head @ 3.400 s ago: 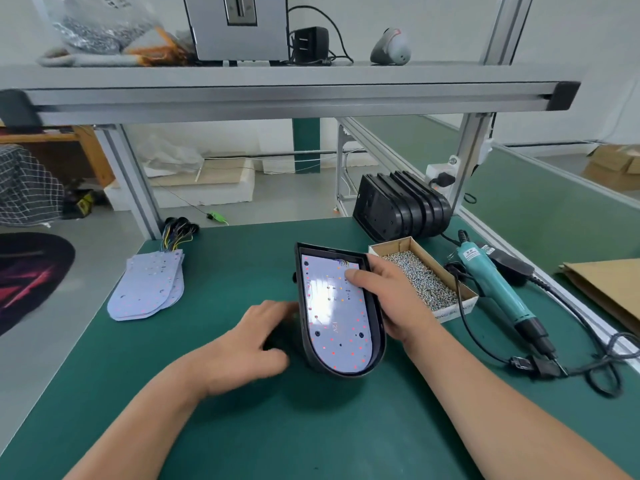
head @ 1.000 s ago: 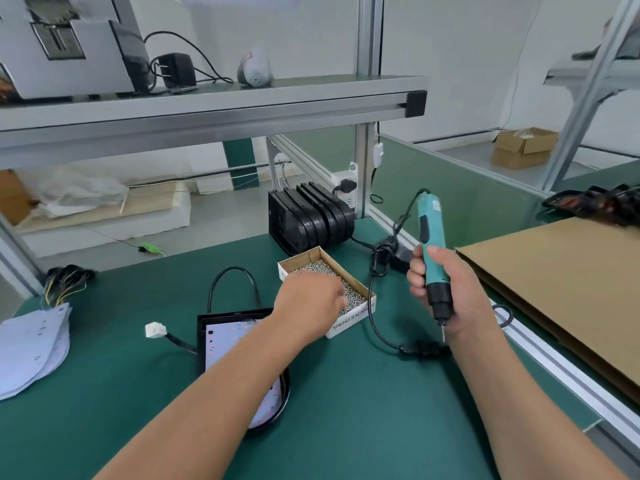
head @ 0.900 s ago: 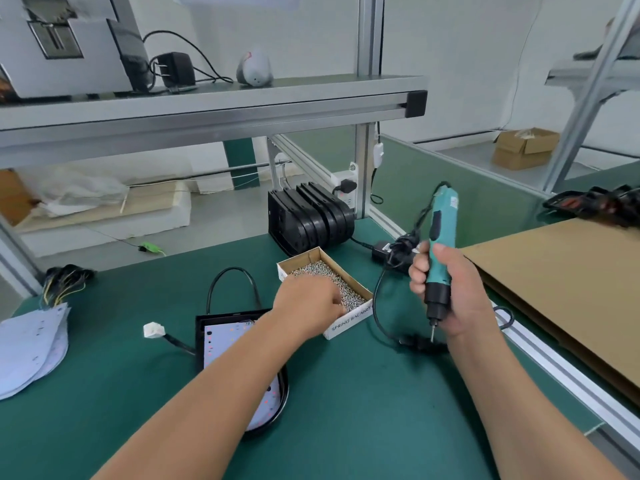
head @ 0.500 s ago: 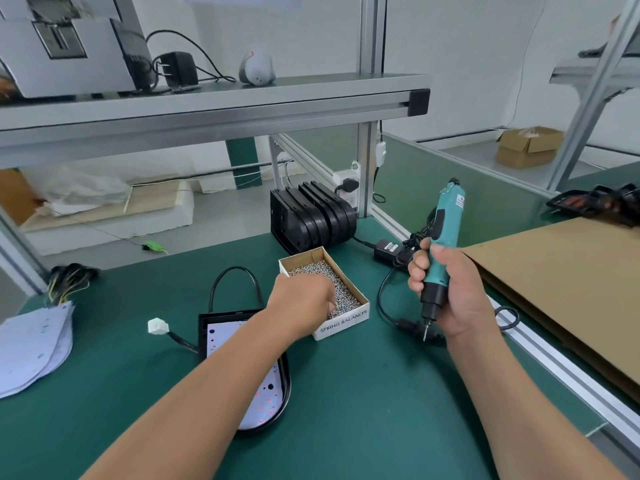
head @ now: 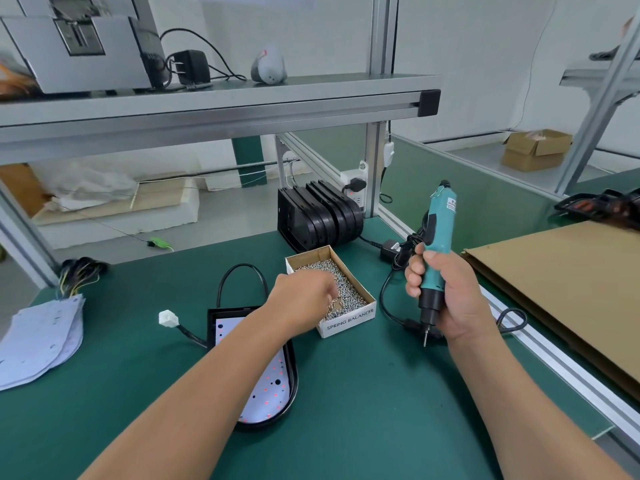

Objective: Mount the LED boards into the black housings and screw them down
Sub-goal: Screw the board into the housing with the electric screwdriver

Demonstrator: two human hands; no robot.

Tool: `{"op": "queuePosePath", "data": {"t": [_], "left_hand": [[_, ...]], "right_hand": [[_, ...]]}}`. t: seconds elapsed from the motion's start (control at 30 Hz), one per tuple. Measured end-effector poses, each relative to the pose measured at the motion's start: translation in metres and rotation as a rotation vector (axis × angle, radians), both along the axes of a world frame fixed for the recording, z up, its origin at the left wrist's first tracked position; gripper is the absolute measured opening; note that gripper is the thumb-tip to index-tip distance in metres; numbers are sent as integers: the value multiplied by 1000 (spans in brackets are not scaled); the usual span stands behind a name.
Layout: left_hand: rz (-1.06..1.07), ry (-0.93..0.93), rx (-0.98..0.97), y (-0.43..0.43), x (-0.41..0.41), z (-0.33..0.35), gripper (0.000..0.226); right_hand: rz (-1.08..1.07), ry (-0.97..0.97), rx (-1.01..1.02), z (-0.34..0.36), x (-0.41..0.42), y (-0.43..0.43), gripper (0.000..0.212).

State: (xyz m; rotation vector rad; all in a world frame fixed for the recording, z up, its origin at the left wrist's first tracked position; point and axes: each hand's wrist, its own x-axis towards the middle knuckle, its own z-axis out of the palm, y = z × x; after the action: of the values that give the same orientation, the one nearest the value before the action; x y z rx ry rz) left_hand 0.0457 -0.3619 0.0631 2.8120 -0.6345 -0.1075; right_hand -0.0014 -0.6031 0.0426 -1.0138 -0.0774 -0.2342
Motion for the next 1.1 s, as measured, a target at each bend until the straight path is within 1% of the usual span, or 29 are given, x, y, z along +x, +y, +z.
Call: {"op": "queuePosePath", "data": {"t": [0.23,0.4,0.43,0.5,0.6,0.67,0.73,0.9,1.0,1.1], "left_hand": [[37,73,-195,3,-2,2,25],[63,115,-379,6,-4,3,18],[75,116,-423,7,-5,4,17],[104,122,-529,12,-7,7,16],[132,166,-735,24,-13,12,16],[162,257,-904,36,-20,15,16],[198,396,-1097,49,-29,18,15],[273,815,-1644,79,-53,26,13],[290,985,-1821,91,-67,30,11],[316,1084,-1928,99,-81,32,10]], "right_hand": [[6,-14,-42,-1,0,4,27],[-19,-7,-71,-2,0,5,25],[-26,-8,-78,-3,0,4,27],[-37,-14,-89,-5,-1,5,37],[-52,-9,-69,-6,-3,10,50],[-51,5,-29,-5,-4,14,53],[-55,11,-2,-3,-6,20,51],[-6,-90,83,9,-18,45,24],[64,-98,175,16,-21,63,22],[119,-93,263,26,-20,83,22]]}}
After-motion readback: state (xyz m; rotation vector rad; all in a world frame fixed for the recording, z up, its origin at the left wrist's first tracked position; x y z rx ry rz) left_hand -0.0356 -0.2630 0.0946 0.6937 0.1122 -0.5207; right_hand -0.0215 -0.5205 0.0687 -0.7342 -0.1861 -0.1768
